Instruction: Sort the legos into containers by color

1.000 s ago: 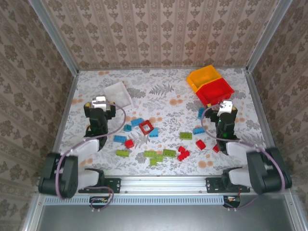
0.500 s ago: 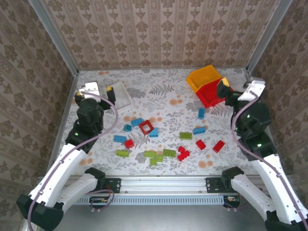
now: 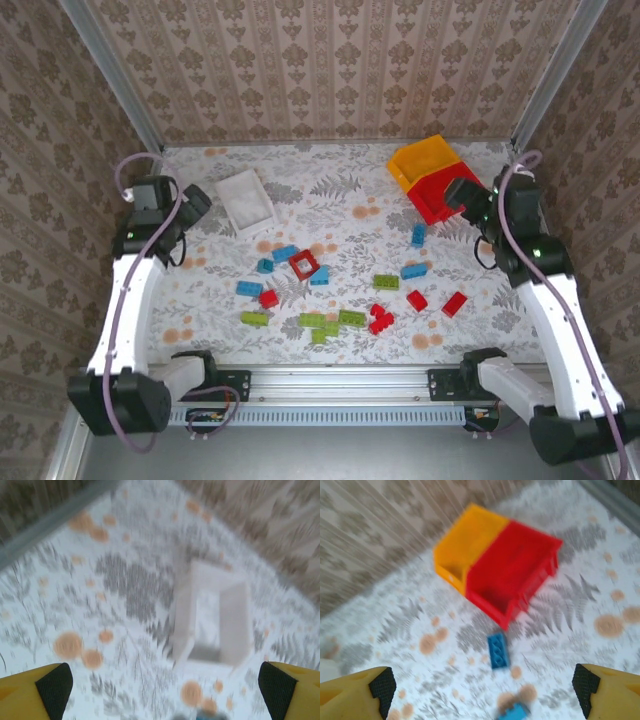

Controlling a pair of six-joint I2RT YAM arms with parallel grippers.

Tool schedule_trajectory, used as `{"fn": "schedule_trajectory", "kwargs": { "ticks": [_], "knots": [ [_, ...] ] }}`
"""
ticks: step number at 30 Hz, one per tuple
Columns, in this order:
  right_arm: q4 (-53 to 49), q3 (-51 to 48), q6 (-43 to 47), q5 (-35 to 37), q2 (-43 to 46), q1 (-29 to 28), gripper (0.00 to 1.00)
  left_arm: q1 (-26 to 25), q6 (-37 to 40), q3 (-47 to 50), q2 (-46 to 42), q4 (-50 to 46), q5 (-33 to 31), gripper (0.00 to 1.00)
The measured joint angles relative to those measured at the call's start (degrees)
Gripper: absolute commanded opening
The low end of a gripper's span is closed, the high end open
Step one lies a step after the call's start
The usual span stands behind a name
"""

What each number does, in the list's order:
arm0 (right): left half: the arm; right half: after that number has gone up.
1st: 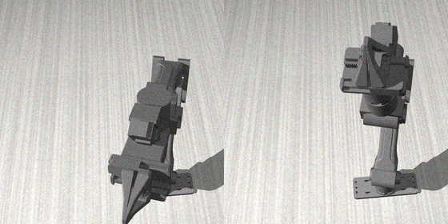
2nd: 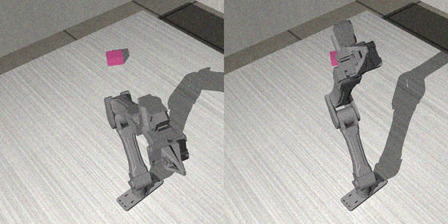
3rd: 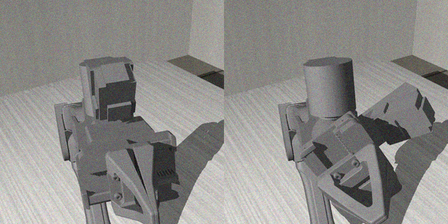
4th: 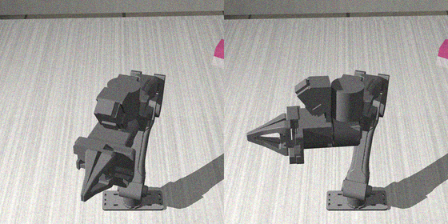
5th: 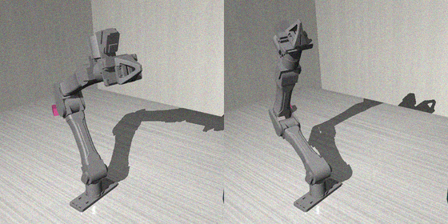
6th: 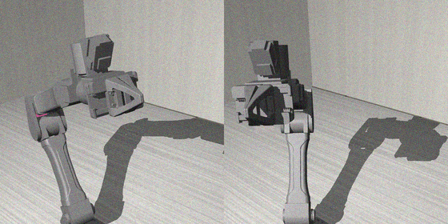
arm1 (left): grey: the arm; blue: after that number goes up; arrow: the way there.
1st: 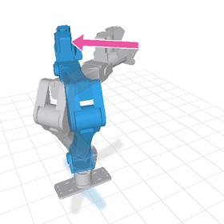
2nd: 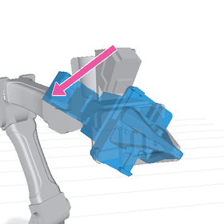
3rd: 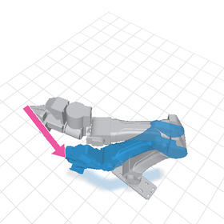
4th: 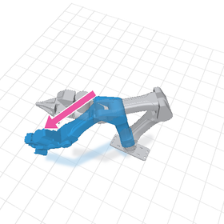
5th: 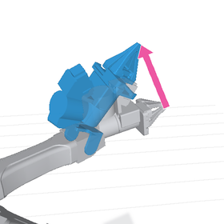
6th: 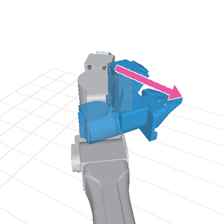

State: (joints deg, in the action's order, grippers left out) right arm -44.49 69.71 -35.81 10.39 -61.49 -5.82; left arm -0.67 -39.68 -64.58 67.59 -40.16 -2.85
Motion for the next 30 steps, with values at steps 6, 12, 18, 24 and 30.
{"fn": "schedule_trajectory", "kwargs": {
  "ticks": [6, 12, 18, 24, 30],
  "knots": [
    [-8.6, 4.6, -1.6, -2.9, -13.4, 1.4, 0.77, 0.0, 0.4, -5.7, 11.7, -4.3, 6.7, 0.81],
    [-6.6, 4.8, -3.8, -6.4, -21.1, 5.8, 0.74, 0.0, 0.6, -7.8, 19.9, -3.4, 10.5, 0.79],
    [1.2, 5.1, -6.3, -9.0, -29.5, 10.4, 0.70, -1.4, 0.4, -7.8, 20.4, 3.0, 15.0, 0.79],
    [7.5, 7.3, -8.5, -11.1, -37.6, 12.5, 0.69, -8.7, 0.4, -7.8, 20.4, 10.4, 20.0, 0.80],
    [8.8, 13.2, -9.4, -11.3, -45.1, 13.6, 0.64, -17.3, 0.4, -7.8, 20.4, 13.2, 21.9, 0.79]
  ]
}}
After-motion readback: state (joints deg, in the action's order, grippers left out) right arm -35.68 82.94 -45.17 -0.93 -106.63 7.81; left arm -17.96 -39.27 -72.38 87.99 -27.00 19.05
